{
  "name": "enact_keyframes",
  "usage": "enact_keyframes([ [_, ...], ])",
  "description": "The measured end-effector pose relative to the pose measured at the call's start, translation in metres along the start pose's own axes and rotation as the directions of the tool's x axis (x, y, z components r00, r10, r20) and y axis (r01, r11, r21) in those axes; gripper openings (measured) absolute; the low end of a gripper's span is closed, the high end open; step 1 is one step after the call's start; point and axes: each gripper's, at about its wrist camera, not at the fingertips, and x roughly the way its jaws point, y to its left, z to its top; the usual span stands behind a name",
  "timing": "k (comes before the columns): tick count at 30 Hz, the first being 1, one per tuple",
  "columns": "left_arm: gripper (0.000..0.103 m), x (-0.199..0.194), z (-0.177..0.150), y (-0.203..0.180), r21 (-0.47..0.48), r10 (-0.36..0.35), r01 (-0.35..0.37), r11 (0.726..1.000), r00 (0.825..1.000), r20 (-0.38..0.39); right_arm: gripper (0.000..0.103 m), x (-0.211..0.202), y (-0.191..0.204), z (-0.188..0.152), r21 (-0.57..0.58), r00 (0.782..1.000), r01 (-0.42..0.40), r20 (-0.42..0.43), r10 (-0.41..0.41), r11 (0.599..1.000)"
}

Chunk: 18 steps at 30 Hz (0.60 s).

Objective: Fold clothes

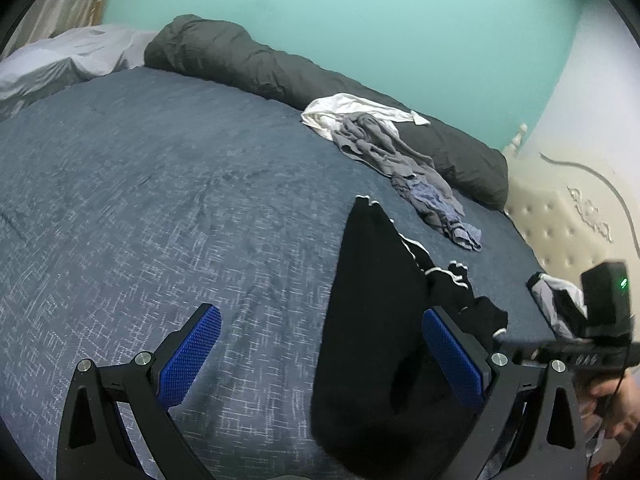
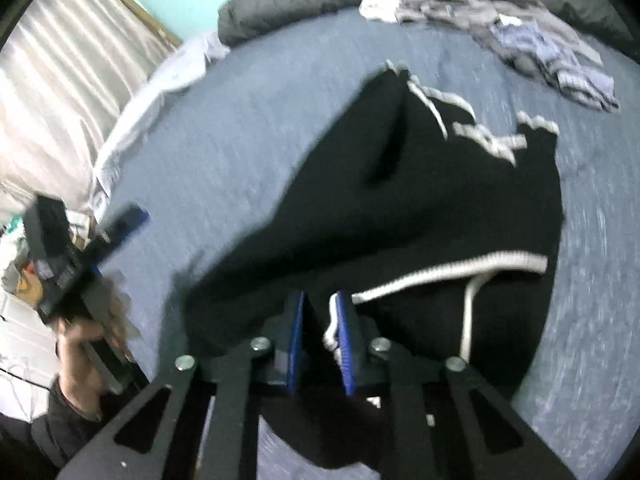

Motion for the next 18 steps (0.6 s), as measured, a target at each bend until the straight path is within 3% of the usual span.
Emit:
enact_keyframes([
  [8, 0.103, 0.001, 0.000, 0.002, -0.008, -0.001, 0.001, 1.000, 1.000, 0.000, 0.010, -0.018, 0.051, 0.064, -0.041, 0.986, -0.084, 0.141, 0.088, 0.996],
  [9, 0.103, 0.001, 0.001, 0.002, -0.007, 0.001, -0.001, 1.000, 1.000, 0.001, 0.003, -0.021, 0.058, 0.071, -0.054, 0.982, -0.094, 0.158, 0.101, 0.994],
  [11, 0.103, 0.002, 0.000, 0.002, -0.002, 0.006, -0.006, 1.000, 1.000, 0.002, 0.004, -0.024, 0.073, 0.089, -0.081, 0.974, -0.110, 0.191, 0.124, 0.991],
  [16, 0.103, 0.005, -0.001, 0.004, -0.004, 0.008, -0.008, 1.000, 1.000, -0.008, 0.004, -0.015, 0.069, 0.109, -0.081, 0.988, -0.001, 0.151, 0.014, 0.997],
  [17, 0.103, 0.005, 0.000, 0.005, -0.004, 0.007, -0.007, 1.000, 1.000, -0.007, 0.006, -0.016, 0.060, 0.105, -0.066, 0.989, 0.027, 0.145, -0.017, 0.997],
  [18, 0.103, 0.005, 0.000, 0.005, -0.004, 0.007, -0.007, 1.000, 1.000, -0.007, 0.016, -0.017, 0.050, 0.102, -0.051, 0.989, 0.056, 0.139, -0.048, 0.997],
])
